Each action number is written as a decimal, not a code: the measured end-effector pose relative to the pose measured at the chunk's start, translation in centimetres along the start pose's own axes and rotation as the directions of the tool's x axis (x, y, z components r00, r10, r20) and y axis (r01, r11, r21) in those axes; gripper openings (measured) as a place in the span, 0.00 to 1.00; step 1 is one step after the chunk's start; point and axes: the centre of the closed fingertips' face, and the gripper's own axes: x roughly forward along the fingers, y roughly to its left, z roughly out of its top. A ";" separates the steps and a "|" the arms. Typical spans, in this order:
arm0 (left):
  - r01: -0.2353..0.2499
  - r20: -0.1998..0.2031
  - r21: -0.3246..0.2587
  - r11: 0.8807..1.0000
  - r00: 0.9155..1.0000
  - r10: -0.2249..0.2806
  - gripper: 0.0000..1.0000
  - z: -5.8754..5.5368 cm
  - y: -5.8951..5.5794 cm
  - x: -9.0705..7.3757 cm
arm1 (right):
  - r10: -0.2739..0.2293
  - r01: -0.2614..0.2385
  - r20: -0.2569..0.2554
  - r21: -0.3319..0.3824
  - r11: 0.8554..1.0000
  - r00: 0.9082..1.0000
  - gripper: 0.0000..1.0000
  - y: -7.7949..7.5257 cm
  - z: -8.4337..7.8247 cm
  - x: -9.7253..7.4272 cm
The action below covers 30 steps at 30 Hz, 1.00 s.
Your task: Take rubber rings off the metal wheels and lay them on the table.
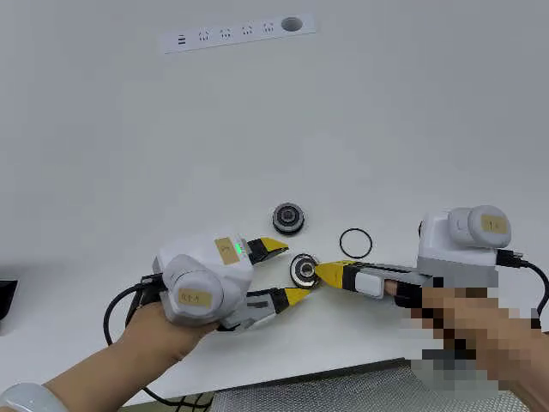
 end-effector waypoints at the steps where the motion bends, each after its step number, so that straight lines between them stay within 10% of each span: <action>1: -0.001 0.000 -0.002 1.000 1.000 0.001 0.41 -0.1 0.0 -0.1 | 0.002 -0.002 0.000 0.000 1.000 1.000 0.02 0.0 0.0 0.0; 15: -0.024 -0.018 -0.033 0.999 1.000 0.023 0.50 -1.2 0.2 -0.9 | 0.034 -0.035 0.052 0.016 0.999 0.998 0.02 1.4 1.1 -1.1; 30: -0.035 -0.022 -0.055 0.998 0.999 0.034 0.48 -1.6 0.3 -1.2 | -0.081 0.063 0.175 0.106 0.992 0.981 0.02 -2.7 3.8 -4.2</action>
